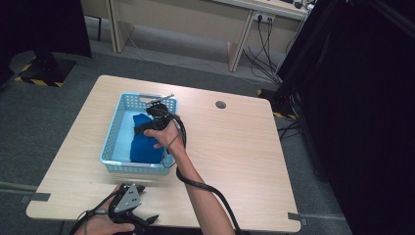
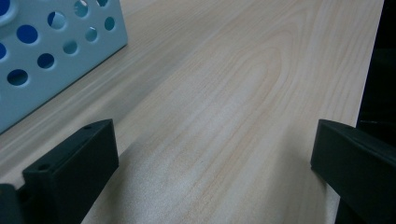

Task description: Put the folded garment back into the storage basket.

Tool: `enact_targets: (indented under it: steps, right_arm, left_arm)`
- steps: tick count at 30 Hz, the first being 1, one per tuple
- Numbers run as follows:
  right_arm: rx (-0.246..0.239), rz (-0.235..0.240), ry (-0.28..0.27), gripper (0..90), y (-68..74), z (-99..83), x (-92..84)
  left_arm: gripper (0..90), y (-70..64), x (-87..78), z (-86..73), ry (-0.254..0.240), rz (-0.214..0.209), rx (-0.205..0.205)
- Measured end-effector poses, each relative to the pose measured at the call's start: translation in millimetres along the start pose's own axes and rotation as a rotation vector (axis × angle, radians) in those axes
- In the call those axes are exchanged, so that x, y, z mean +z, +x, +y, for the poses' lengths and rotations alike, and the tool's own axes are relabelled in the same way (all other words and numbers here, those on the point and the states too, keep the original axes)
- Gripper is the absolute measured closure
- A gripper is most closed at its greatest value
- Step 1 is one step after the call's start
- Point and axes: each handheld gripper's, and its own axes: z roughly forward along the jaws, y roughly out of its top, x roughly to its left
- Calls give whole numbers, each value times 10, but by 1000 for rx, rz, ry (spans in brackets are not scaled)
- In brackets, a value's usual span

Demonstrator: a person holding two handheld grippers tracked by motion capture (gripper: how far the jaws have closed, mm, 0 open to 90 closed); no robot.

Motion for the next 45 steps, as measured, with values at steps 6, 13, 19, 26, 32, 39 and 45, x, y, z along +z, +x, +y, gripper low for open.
enact_targets:
  steps: [6,13,19,26,32,39,45]
  right_arm:
    - [2,12,-25,151,-23,-14,-69]
    - [-14,11,-43,150,-35,-38,-148]
    - [-25,25,-56,147,-43,-70,-218]
    - [-38,31,-71,147,-53,-91,-294]
    - [-43,40,-86,147,-74,-137,-366]
    - [-47,51,-92,147,-91,-169,-449]
    - [-54,52,-104,147,-121,-222,-504]
  left_arm:
    - [0,1,0,0,0,0,0]
    - [0,2,-1,0,0,-1,-1]
    - [0,0,0,0,1,0,1]
    - [0,1,0,0,0,0,0]
    - [0,1,0,0,0,0,0]
    - [0,2,0,0,-1,-1,-2]
    - [0,2,0,1,-1,-1,-2]
